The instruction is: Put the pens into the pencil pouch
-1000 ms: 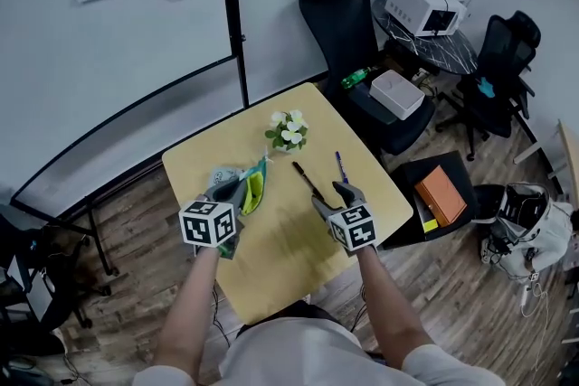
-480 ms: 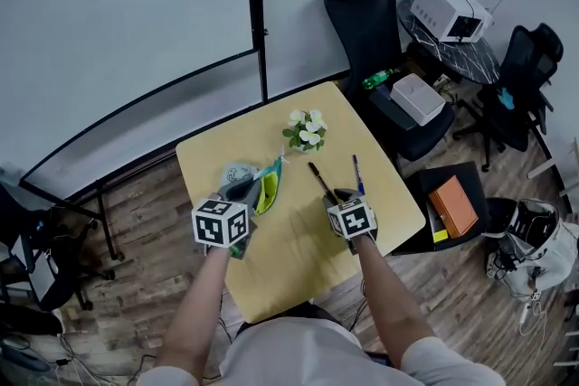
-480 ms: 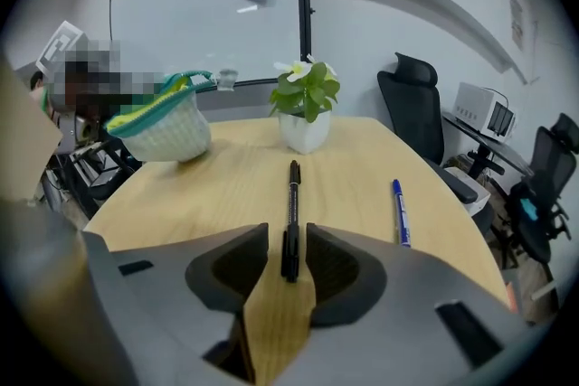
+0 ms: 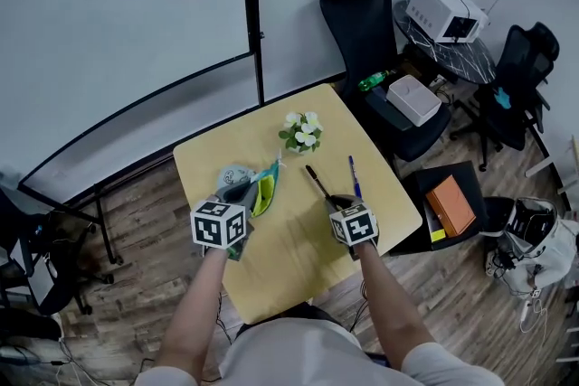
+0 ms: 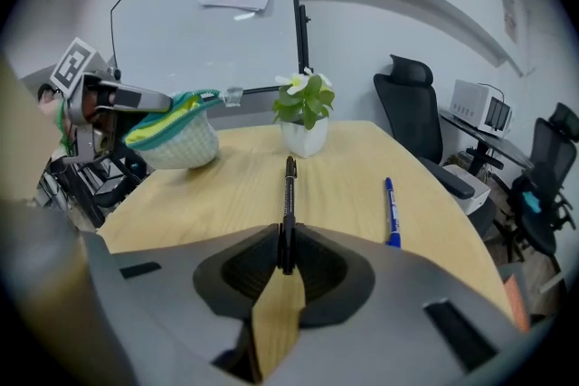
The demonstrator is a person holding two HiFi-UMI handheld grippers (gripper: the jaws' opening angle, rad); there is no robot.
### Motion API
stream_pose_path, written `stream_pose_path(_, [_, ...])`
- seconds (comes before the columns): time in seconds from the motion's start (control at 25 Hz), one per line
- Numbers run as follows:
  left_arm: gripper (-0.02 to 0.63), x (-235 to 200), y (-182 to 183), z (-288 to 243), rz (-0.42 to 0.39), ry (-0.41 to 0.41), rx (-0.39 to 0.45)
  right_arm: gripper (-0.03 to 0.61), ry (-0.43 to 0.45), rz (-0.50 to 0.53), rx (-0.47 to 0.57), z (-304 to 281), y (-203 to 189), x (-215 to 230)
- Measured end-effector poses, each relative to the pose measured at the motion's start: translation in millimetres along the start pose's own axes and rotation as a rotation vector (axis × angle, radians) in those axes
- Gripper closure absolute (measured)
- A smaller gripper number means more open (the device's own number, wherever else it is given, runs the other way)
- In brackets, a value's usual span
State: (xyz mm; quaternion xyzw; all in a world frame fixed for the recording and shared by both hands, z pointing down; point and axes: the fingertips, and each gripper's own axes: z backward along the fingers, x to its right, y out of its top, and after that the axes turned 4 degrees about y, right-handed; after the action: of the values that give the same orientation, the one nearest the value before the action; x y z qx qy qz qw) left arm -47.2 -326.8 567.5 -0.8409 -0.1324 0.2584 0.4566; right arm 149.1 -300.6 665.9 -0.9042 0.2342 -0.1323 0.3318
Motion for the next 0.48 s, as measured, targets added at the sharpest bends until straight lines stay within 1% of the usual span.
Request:
stream_pose_path(0.2, [0.594, 2, -2, -3, -0.013, -0.006, -0.007, 0.519, 0.0, 0.046, 0.096, 36, 24, -10])
stream_pose_path(0.36, [0.594, 4, -4, -7, -0.025, -0.005, -0.016, 0.519, 0.035, 0.088, 0.151, 60, 45, -30])
stream_pose_path(0.48, [0.594, 6, -5, -10, -0.027, -0.006, -0.017, 0.519, 0.068, 0.125, 0.165, 70, 54, -48])
